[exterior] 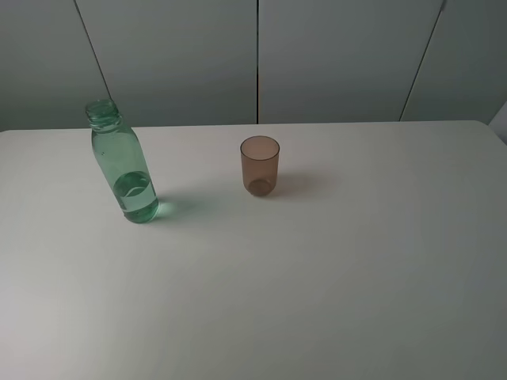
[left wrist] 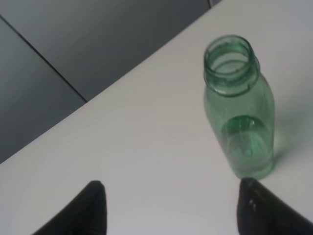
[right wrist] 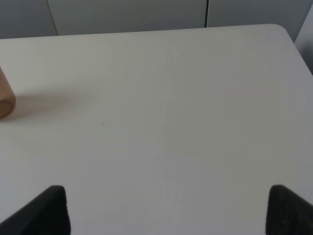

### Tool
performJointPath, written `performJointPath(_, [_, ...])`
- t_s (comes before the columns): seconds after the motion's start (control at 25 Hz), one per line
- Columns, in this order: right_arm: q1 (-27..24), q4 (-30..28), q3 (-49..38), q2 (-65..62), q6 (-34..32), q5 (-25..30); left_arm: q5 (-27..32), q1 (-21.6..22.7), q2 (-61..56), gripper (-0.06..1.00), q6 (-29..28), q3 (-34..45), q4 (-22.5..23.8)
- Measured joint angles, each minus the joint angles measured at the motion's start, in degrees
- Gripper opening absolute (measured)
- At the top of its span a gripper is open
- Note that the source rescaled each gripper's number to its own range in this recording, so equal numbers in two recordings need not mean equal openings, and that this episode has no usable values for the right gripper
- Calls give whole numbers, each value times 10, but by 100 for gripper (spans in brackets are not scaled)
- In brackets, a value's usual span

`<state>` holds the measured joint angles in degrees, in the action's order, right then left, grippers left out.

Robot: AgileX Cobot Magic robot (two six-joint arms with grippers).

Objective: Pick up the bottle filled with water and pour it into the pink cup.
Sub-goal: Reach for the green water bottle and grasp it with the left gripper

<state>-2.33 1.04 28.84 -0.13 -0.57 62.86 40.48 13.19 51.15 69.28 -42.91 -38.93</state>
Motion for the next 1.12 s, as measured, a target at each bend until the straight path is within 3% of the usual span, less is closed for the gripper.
performJointPath(0.16, [0, 0, 0, 0, 0, 0, 6, 4, 51, 34, -103, -71, 39])
performJointPath(0.28, [0, 0, 0, 0, 0, 0, -5, 4, 99, 34, -214, -111, 105])
performJointPath(0.48, [0, 0, 0, 0, 0, 0, -96, 5, 149, 34, -362, -121, 216])
performJointPath(0.64, [0, 0, 0, 0, 0, 0, -223, 5, 164, 34, -393, -112, 243])
performJointPath(0.88, [0, 0, 0, 0, 0, 0, -446, 5, 167, 34, -404, -12, 253])
performJointPath(1.12, [0, 0, 0, 0, 0, 0, -470, 12, 223, 34, -393, 34, 348])
